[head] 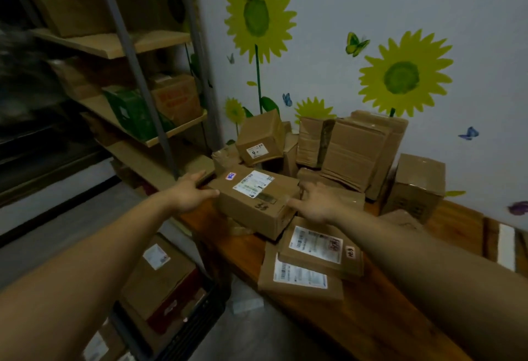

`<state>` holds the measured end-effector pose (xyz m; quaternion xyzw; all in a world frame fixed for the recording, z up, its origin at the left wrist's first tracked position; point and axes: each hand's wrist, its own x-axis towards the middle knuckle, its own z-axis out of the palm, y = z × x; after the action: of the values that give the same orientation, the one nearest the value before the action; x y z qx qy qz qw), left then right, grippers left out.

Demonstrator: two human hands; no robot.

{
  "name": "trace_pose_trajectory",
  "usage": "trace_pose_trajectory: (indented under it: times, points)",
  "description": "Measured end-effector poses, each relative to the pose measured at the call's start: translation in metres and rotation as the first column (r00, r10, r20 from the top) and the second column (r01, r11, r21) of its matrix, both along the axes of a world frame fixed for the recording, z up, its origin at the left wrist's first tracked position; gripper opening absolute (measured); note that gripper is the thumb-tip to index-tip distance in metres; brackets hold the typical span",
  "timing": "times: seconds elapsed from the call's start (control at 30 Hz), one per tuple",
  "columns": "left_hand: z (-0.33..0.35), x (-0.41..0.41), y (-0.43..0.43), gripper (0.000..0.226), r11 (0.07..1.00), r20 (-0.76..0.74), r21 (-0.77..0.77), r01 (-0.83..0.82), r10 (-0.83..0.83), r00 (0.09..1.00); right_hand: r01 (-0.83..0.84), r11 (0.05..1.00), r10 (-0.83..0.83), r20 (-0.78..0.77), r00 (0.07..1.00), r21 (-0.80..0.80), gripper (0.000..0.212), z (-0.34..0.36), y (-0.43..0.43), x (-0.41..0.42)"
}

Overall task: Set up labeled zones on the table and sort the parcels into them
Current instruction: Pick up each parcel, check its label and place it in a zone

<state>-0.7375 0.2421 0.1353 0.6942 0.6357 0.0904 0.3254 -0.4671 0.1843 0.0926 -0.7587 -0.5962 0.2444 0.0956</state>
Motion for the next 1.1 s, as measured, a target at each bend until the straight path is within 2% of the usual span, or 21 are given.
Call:
trace_pose_trajectory:
  times: [0.17, 0.3, 0.4, 0.57, 0.7, 0.83, 0.97, 1.1]
  points:
    - [-0.023, 0.007, 0.063, 0.077, 0.995, 0.031, -0.092, 0.027, -0.024, 0.999, 0.102, 0.992, -0.108, -0.089, 0.990, -0.076, 0.090, -0.027, 0.047, -0.008]
    - [-0.054, 0.018, 0.108, 0.076, 0.988, 0.055, -0.153, 0.026, -0.018, 0.998, 0.210, 0.951, -0.250, -0.163, 0.954, -0.227, 0.110, -0.052, 0.075, -0.012]
    - [-0.073, 0.026, 0.128, 0.074, 0.972, 0.042, -0.234, -0.003, 0.014, 0.999, 0.262, 0.930, -0.321, -0.221, 0.921, -0.259, 0.106, -0.065, 0.082, -0.015]
    - [-0.090, 0.026, 0.156, 0.061, 0.927, 0.093, -0.373, 0.048, -0.014, 0.996, 0.386, 0.901, -0.433, -0.420, 0.798, -0.197, 0.100, -0.067, 0.081, -0.022]
    - [-0.087, 0.015, 0.164, 0.053, 0.887, 0.100, -0.445, 0.122, -0.086, 0.991, 0.499, 0.861, -0.490, -0.415, 0.767, -0.095, 0.093, -0.052, 0.069, -0.042]
    - [-0.080, -0.004, 0.160, 0.049, 0.866, 0.199, -0.460, 0.195, -0.114, 0.973, 0.639, 0.767, -0.608, -0.377, 0.699, -0.054, 0.096, -0.035, 0.055, -0.063]
    - [-0.073, -0.020, 0.156, 0.055, 0.873, 0.348, -0.422, 0.244, -0.093, 0.933, 0.740, 0.672, -0.667, -0.415, 0.619, 0.024, 0.068, -0.021, 0.035, -0.090]
    - [-0.055, -0.026, 0.145, 0.061, 0.839, 0.508, -0.459, 0.293, -0.023, 0.861, 0.800, 0.594, -0.671, -0.498, 0.549, 0.083, 0.060, -0.006, 0.014, -0.106]
